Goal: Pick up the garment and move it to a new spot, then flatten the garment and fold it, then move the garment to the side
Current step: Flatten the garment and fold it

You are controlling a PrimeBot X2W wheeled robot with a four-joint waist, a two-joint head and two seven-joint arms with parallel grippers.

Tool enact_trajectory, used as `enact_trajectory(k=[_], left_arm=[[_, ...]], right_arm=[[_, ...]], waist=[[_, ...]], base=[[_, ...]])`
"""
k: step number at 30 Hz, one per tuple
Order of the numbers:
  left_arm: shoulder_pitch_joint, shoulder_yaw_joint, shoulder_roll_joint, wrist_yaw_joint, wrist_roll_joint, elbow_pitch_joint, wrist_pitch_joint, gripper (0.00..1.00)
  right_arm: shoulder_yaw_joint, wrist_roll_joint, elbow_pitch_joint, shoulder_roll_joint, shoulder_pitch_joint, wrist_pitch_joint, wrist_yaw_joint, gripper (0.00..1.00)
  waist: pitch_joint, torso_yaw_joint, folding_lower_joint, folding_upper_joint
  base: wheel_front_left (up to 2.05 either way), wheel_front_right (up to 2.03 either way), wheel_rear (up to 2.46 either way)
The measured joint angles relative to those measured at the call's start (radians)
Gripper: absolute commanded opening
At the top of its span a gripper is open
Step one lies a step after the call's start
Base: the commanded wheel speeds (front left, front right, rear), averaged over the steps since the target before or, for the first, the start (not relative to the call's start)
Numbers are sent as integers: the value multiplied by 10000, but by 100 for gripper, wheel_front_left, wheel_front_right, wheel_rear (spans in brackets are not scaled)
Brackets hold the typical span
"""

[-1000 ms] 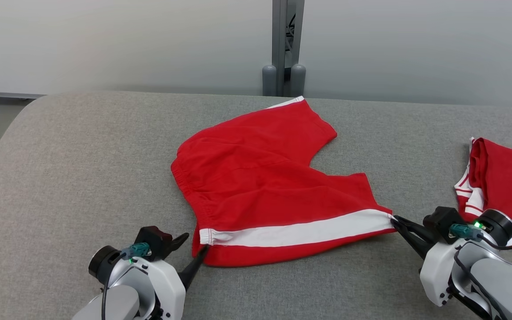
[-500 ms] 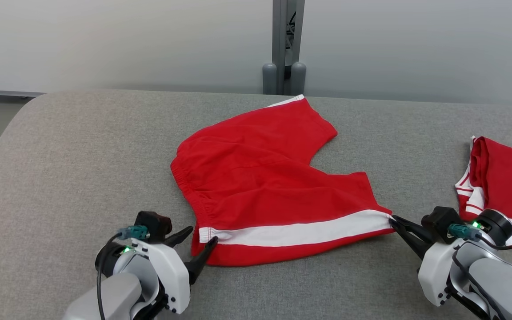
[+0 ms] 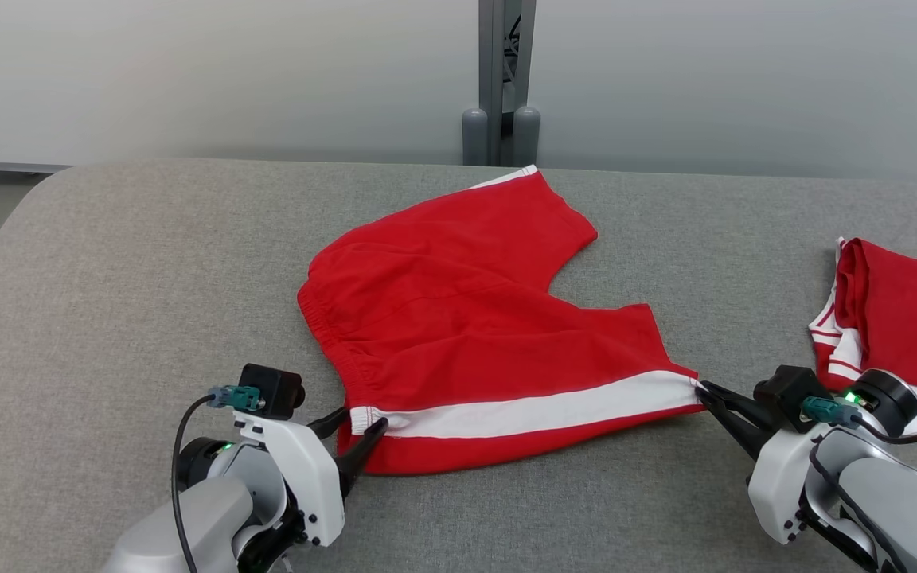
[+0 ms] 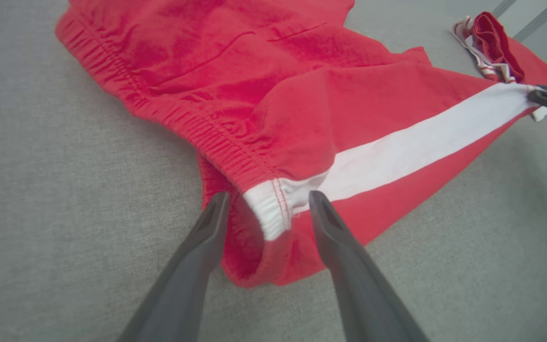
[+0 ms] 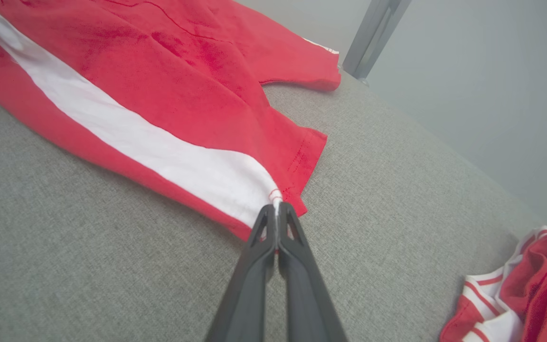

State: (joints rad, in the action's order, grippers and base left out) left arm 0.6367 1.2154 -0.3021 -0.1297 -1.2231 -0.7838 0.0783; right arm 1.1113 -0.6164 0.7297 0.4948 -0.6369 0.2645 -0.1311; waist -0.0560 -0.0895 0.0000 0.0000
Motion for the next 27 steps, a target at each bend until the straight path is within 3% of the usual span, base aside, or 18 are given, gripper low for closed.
enact_trajectory(k=[1, 12, 18, 27], left_arm=[[30, 29, -8, 0, -23, 0, -2, 0], [90, 313, -117, 0, -272, 75, -15, 0], [11, 506, -464, 0, 98, 583, -96, 0], [-513, 604, -1216, 0, 807, 1593, -1032, 0]], right_arm=[[2, 0, 0, 0, 0, 0, 0, 0], [-2, -54, 19, -17, 16, 0, 0, 0], [-42, -82, -38, -2, 281, 0, 0, 0], [343, -330, -539, 320, 755, -2, 0, 0]], waist=[[-5, 0, 0, 0], [94, -47, 0, 0], [328, -159, 0, 0], [666, -268, 0, 0]], base=[[0, 0, 0], [0, 0, 0], [0, 0, 0], [0, 0, 0]])
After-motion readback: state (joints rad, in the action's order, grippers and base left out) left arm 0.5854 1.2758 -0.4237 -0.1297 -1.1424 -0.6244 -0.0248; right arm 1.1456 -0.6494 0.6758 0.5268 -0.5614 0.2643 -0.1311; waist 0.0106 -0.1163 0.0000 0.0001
